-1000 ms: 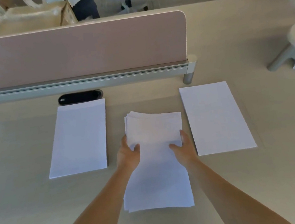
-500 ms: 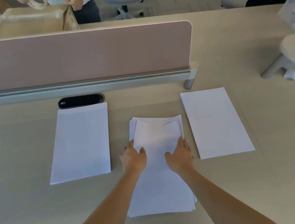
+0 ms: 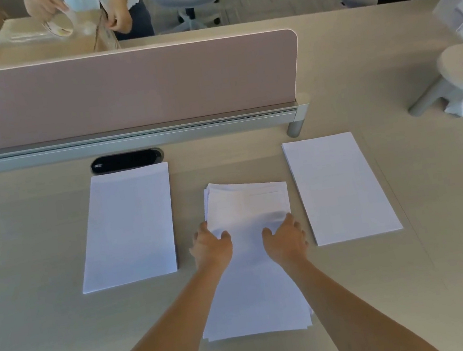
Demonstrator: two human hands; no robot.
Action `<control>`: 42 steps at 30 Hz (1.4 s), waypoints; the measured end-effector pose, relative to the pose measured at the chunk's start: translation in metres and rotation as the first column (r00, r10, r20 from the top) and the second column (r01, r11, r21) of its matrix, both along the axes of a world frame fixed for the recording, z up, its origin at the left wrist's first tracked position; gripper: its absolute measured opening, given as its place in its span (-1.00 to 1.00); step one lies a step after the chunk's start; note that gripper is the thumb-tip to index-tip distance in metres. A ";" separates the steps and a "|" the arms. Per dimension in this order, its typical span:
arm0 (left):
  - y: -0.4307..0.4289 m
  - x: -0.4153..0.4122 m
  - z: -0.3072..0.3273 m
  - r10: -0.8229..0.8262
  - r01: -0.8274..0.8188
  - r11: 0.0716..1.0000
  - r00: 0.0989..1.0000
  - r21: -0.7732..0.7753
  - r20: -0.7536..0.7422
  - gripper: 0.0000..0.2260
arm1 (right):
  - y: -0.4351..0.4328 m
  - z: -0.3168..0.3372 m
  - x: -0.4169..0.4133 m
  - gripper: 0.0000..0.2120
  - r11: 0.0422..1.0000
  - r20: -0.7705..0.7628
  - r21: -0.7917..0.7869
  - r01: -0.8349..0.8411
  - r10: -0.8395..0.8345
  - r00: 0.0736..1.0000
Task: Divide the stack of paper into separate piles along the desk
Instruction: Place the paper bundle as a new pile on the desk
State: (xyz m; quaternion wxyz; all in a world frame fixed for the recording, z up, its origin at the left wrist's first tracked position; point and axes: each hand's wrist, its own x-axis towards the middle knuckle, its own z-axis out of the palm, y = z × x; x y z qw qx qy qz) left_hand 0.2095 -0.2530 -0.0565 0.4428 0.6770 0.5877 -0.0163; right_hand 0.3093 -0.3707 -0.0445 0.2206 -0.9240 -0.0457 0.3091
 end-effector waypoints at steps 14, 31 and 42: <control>0.016 0.005 0.018 0.070 -0.058 0.994 0.988 -0.089 0.137 -0.77 | -0.012 -0.004 0.031 -0.90 0.916 -0.203 0.255 0.310 -0.263 0.943; 0.040 0.007 0.120 0.130 0.163 0.944 0.618 -0.288 0.775 -0.83 | -0.040 0.050 0.051 -0.68 0.439 -0.544 0.757 0.484 0.012 0.839; 0.044 0.008 0.148 0.101 0.175 0.965 0.441 -0.196 0.892 -0.78 | -0.047 0.120 0.049 -0.71 0.257 -0.295 0.927 0.274 0.046 0.954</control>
